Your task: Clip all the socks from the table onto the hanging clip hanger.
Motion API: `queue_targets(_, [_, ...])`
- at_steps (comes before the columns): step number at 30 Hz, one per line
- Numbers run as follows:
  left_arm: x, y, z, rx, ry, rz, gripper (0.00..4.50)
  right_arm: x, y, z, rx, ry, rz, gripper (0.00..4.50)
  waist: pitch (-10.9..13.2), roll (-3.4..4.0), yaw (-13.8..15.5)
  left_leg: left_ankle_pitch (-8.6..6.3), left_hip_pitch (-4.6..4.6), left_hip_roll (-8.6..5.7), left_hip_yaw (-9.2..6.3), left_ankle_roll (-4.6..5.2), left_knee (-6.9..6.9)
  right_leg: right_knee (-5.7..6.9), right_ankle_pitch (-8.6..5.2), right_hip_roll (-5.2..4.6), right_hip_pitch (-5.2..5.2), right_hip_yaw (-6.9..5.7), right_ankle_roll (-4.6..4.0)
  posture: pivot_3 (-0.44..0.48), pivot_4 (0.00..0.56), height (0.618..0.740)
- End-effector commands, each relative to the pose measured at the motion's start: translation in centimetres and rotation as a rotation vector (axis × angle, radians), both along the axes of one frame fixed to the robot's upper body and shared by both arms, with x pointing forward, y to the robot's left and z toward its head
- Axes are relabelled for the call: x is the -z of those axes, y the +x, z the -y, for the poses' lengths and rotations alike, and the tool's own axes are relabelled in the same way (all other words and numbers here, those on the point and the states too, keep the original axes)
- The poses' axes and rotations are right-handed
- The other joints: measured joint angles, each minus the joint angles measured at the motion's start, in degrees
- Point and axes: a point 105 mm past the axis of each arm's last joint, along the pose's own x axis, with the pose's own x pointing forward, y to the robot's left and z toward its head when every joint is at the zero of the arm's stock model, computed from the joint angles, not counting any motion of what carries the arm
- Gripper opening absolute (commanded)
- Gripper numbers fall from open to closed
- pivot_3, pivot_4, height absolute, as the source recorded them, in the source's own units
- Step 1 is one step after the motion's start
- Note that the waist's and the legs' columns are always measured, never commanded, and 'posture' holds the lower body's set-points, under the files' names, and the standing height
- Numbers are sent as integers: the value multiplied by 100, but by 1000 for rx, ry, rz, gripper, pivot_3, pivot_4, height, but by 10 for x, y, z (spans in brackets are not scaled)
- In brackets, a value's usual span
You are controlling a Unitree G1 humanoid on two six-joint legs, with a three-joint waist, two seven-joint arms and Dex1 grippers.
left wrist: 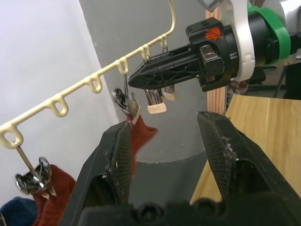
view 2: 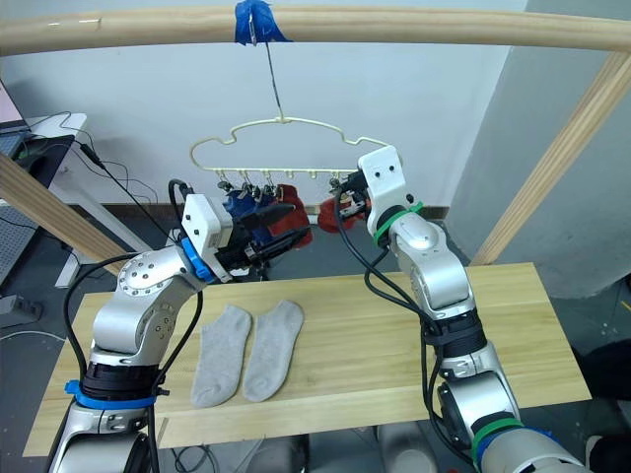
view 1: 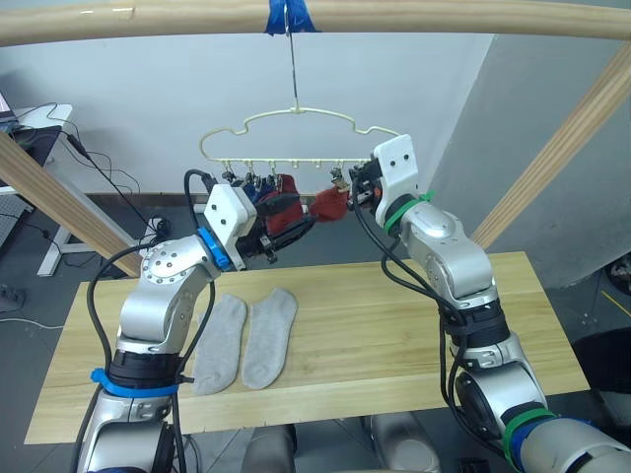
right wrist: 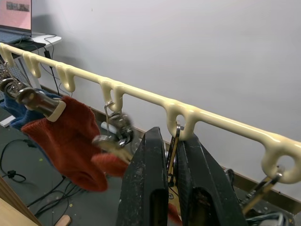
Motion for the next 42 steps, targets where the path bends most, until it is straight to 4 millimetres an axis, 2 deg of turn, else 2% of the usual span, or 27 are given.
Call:
queue_targets(1, [-2, -2, -2, -34, 6, 38, 2470, -17, -2, -1, -2, 25, 63, 14, 0, 0, 0, 0, 0, 0, 0, 0, 0, 0, 0, 0, 0, 0, 0, -154, 229, 730])
queue_targets(4, [8, -3, -8, -83, 12, 16, 2470, -17, -2, 0, -2, 26, 64, 14, 0, 0, -2, 0, 1, 0, 0, 0, 0, 0, 0, 0, 0, 1, 0, -154, 228, 730])
queue_targets(7, [35, -6, -25, -176, 33, -58, 2470, -18, -2, 0, -2, 27, 65, 14, 0, 0, -10, 0, 1, 1, 1, 0, -1, 0, 0, 0, -1, 2, 0, -154, 229, 730])
queue_targets(14, [118, -32, -54, -412, 24, -311, 4475, -19, -2, -1, -9, 25, 65, 0, 2, 2, 15, 0, -3, 2, 3, 0, -4, -3, -1, -4, -6, 2, -1, -149, 231, 730])
queue_targets(18, [145, -38, -64, -523, -7, -403, 4475, -18, -3, -1, -17, 19, 62, 0, 2, 1, 32, 0, -2, 1, 3, 0, -1, -1, -1, -5, -5, 1, -1, -148, 231, 730])
queue_targets(21, [161, -38, -63, -537, 13, -448, 4475, -17, -3, -2, -23, 15, 58, 0, 2, 1, 27, 0, 0, 1, 3, 0, -1, 3, -2, -4, -5, 2, 0, -151, 232, 730])
queue_targets(28, [183, -24, -53, -530, 129, -497, 4475, -18, -5, -5, -40, 8, 57, 0, 2, 1, 26, 0, 0, 0, 4, 0, -1, 4, -1, -3, -5, 2, -1, -160, 232, 730])
queue_targets(32, [191, -23, -48, -518, 186, -512, 4475, -17, -6, -6, -43, 7, 54, 0, 2, 1, 11, 0, 0, 1, 4, 0, -3, 3, 0, -3, -6, 2, -1, -165, 233, 730])
queue_targets(35, [195, -23, -50, -525, 245, -509, 3865, -16, -7, -6, -46, 7, 49, 0, 2, 1, 11, 0, 1, 1, 3, 0, -4, 3, 0, -3, -6, 1, -2, -165, 233, 730])
queue_targets(42, [201, -25, -58, -529, 316, -511, 1876, -15, -7, -9, -54, 14, 45, 0, 2, 1, 12, 0, 2, 1, 4, 0, -3, 5, 0, -3, -5, 2, -1, -161, 230, 730])
